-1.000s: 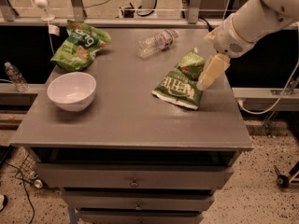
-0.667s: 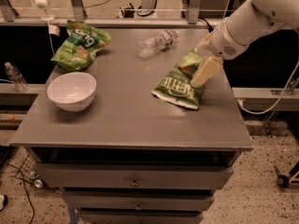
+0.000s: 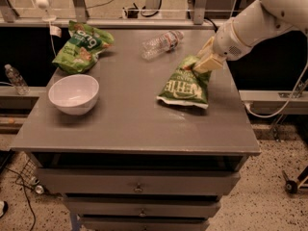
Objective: Move green jalapeno chip bag near white bowl
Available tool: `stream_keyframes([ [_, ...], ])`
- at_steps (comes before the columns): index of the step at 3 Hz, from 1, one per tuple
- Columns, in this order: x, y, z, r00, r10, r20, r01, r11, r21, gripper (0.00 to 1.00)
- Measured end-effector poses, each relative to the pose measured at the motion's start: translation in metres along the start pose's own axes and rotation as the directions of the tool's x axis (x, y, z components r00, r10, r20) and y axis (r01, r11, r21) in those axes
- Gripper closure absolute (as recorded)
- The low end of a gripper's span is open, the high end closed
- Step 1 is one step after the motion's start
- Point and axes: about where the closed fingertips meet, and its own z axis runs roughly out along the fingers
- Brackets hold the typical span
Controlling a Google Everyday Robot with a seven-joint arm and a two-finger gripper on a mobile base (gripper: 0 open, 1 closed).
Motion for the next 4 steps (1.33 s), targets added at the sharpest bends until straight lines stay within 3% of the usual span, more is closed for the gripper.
stream_keyframes([
  [1,-0.013,-0.003,-0.008,0.994,-0.029,0.109,0.031,0.9993,-0.019,0.88],
  [2,-0.019,-0.004,-0.010,0.992,-0.034,0.125,0.036,0.9992,-0.016,1.00],
  [3,-0.020,-0.004,-0.006,0.990,-0.028,0.135,0.033,0.9990,-0.030,1.00],
  [4,-0.066,0.010,0.002,0.973,-0.118,0.199,0.140,0.9852,-0.099,1.00],
])
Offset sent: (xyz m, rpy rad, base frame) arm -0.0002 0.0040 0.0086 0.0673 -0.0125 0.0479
